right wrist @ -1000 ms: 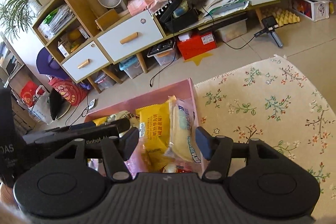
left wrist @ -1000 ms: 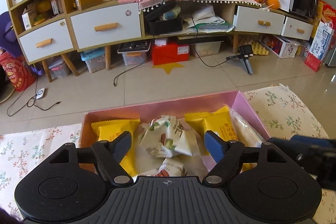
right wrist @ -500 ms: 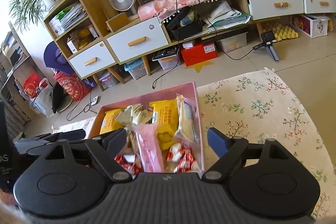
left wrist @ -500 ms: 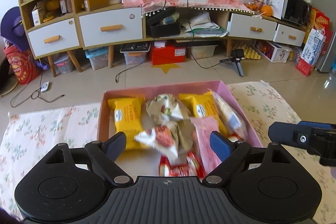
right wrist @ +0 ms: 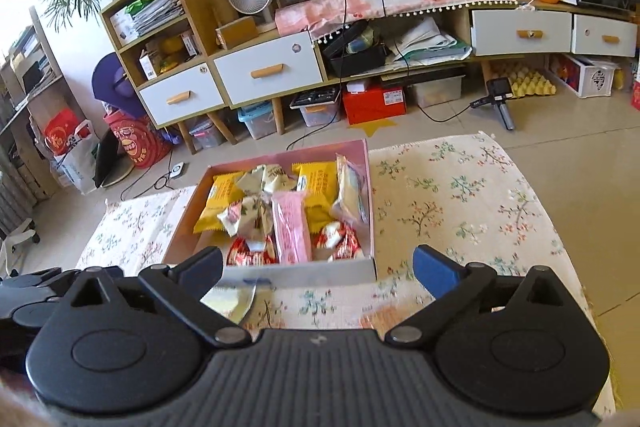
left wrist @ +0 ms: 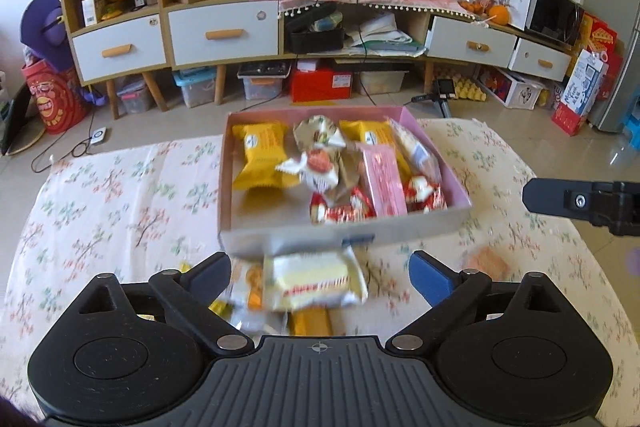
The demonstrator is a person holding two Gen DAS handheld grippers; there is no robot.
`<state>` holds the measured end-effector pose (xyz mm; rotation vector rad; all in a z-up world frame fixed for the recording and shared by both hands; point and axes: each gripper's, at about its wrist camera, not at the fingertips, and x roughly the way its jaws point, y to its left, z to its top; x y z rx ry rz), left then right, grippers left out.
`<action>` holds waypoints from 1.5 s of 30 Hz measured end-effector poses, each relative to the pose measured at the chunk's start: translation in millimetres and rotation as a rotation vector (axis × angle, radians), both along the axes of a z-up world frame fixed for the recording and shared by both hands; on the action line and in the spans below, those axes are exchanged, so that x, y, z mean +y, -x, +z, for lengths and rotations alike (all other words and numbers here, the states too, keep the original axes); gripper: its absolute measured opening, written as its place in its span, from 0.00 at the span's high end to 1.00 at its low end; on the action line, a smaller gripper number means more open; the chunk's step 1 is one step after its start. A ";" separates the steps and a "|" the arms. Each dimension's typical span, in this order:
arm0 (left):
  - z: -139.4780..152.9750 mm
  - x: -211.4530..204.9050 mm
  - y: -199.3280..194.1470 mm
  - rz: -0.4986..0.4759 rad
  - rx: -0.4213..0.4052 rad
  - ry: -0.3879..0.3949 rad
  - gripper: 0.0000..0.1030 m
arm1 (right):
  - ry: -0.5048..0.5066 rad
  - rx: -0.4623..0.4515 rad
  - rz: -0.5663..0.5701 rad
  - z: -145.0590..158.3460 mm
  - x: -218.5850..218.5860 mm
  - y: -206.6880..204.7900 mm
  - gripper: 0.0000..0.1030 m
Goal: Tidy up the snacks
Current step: 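Withdraw both tools from the box back over the snack pile, then grasp the wafer cube packet with the right tool while the left tool grasps the gold bar packet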
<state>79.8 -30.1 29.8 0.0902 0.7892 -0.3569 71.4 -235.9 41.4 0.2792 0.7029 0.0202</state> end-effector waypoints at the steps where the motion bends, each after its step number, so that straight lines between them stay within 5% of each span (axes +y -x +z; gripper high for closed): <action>1: -0.7 1.9 4.8 0.004 -0.005 -0.007 0.05 | 0.003 0.000 0.000 -1.0 0.6 2.8 0.01; 10: -17.2 12.0 37.6 -0.006 -0.033 -0.045 0.04 | 0.031 0.002 0.007 -17.9 0.4 26.2 0.00; 25: -40.9 34.3 53.6 0.003 -0.055 0.009 0.01 | 0.129 -0.003 0.063 -43.3 -3.1 49.8 0.00; 33: -62.1 37.0 61.3 -0.010 -0.032 0.020 0.01 | 0.218 0.061 0.120 -65.1 0.5 52.8 0.00; 45: -96.2 20.8 65.1 -0.063 -0.006 -0.021 0.01 | 0.217 0.166 0.112 -103.8 -17.3 42.6 0.00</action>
